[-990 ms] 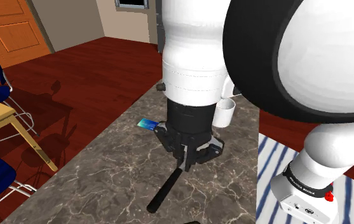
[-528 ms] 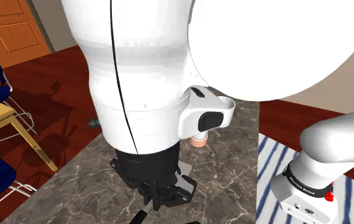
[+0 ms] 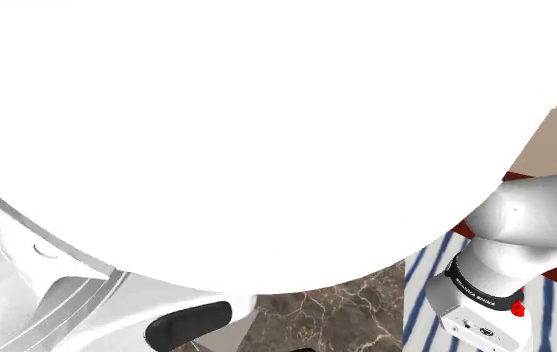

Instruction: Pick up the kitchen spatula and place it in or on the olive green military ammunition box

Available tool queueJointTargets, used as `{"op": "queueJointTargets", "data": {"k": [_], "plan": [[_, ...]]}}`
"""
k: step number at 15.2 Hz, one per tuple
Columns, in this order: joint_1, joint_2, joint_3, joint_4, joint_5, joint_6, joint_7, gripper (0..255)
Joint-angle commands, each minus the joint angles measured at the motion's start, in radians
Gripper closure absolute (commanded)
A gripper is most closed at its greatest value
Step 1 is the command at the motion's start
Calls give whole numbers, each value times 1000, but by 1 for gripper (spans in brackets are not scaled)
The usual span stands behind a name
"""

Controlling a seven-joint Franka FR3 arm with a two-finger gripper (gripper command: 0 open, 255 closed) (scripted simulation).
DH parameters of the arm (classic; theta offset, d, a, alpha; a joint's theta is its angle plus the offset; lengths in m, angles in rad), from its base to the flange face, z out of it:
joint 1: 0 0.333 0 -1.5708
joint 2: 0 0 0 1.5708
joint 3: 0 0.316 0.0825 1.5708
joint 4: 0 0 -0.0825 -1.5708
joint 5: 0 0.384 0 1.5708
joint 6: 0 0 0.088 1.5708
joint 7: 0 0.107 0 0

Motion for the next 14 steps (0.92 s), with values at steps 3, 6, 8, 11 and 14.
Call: {"op": "queueJointTargets", "data": {"k": [3,6,8,11,14], "plan": [[-205,-69,156,247,55,-69,80,255],[-349,-133,242,449,99,-128,143,255],[-332,-138,240,414,102,-104,133,255],[-309,-146,239,367,108,-69,119,255],[-291,-155,241,324,115,-35,107,255]]}}
